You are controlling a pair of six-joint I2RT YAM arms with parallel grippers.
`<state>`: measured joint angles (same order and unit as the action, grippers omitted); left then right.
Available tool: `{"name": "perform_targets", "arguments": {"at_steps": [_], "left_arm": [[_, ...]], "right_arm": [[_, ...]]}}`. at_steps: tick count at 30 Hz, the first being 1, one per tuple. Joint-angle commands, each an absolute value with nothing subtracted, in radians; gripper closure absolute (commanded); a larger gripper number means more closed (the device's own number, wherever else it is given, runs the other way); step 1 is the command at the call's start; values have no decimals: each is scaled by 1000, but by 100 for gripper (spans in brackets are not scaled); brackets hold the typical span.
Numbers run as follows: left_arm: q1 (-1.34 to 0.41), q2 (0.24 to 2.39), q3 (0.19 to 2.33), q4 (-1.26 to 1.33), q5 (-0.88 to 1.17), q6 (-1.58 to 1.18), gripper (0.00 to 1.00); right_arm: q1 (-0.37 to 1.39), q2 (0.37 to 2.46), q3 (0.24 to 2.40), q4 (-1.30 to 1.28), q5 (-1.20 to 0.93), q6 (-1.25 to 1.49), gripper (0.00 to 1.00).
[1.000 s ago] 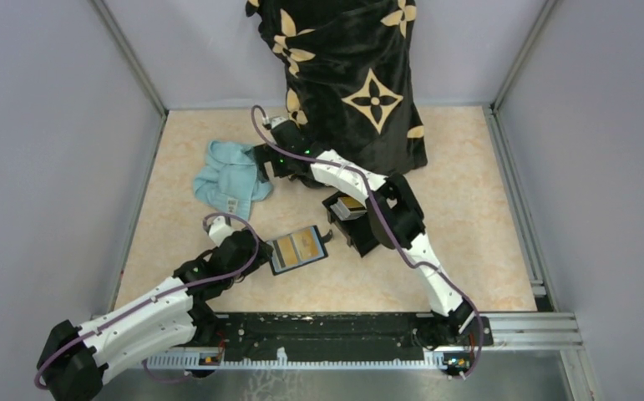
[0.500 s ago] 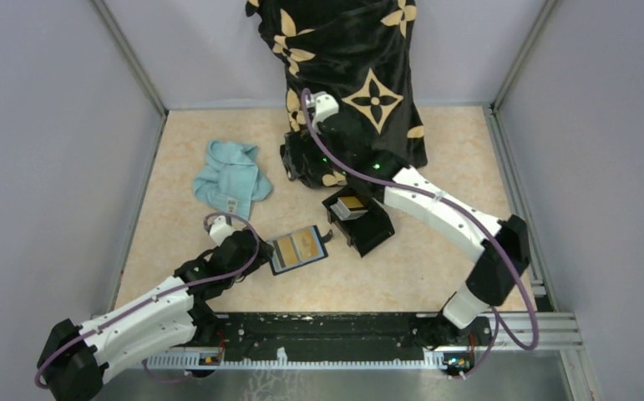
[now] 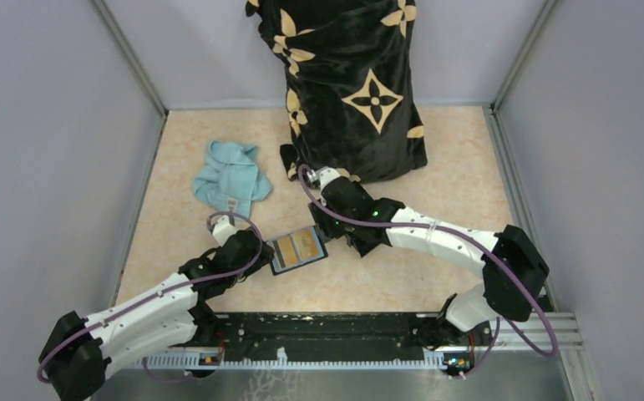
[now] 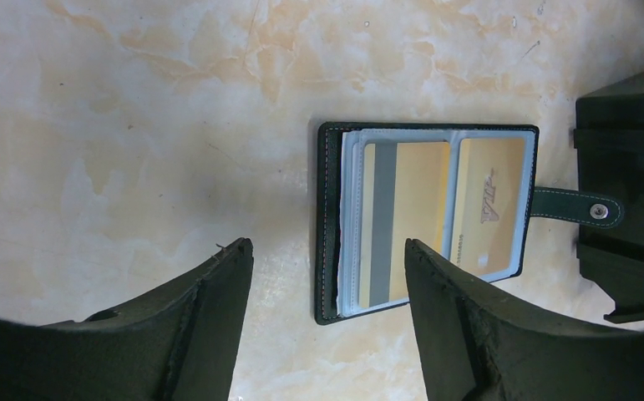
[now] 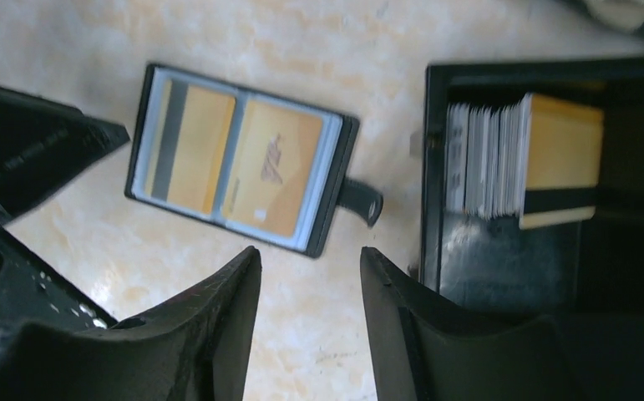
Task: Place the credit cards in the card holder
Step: Close the card holder at the center of the board.
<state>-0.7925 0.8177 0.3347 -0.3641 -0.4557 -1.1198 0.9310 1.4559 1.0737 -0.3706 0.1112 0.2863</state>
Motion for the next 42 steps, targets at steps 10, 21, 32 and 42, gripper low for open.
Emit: {"name": "perform_targets", "arguments": {"at_steps": [10,21,32,42], "left_arm": [[-799,845,356,-313,-442,-1102,28],[-799,844,351,-306,-446,-1097,28],[-799,838,342,-308,-444,-1101,28],[-799,832,329,-312,-444,-1106,28]], "right_arm": [[990,1453,921,-262,173,449,59],[989,1607,980,-250,273,460,61],[988,1643,1008,-208,318,448,64],[973,1713,1031,-186,332,424,75]]}}
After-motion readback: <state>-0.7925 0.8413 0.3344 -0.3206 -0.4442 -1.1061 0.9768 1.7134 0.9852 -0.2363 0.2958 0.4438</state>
